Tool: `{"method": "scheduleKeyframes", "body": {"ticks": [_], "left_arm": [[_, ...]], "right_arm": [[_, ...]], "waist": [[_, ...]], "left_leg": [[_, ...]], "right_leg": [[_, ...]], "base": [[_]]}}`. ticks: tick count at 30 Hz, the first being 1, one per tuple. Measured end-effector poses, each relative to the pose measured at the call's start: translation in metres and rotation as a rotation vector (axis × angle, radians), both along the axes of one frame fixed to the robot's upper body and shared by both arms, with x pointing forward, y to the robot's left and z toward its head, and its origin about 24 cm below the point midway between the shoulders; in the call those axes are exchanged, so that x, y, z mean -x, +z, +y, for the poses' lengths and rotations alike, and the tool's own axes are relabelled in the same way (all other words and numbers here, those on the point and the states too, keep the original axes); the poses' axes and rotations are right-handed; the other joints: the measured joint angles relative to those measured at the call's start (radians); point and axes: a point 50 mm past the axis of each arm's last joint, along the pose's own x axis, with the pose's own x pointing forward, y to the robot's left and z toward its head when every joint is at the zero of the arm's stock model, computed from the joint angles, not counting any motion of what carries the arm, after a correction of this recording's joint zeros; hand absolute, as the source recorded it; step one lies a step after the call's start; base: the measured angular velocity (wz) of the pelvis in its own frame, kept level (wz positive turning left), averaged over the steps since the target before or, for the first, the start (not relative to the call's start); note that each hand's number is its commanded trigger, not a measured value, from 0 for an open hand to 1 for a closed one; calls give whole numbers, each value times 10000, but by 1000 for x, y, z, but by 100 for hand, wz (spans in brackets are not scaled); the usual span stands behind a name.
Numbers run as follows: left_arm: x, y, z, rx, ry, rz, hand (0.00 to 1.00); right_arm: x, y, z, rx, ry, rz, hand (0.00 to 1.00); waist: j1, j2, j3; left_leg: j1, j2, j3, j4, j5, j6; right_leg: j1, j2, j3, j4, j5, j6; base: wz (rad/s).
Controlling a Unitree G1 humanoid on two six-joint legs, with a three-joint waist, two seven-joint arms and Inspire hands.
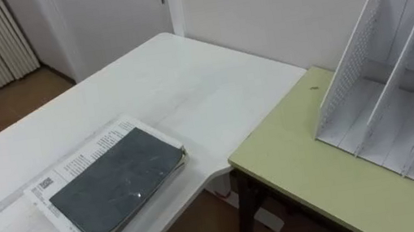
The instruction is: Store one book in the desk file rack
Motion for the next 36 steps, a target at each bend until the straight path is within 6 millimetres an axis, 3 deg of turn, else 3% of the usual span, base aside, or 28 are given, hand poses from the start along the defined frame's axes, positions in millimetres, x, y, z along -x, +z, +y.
{"method": "scheduleKeyframes", "body": {"ticks": [26,36], "left_arm": [[-6,1,1,-442,-860,78,0],[-28,6,-7,-1139,-3293,-419,0]], "right_arm": [[-1,0,0,-52,312,53,0],[-3,0,-1,234,341,-109,0]], "waist": [[-207,19,-5],[-271,56,-55]], "left_leg": [[60,3,16,-14,-5,6],[-39,3,16,-3,-12,17]], "right_leg": [[-9,5,59,4,0,-1],[-153,17,135,35,15,-1]], "base": [[0],[-1]]}}
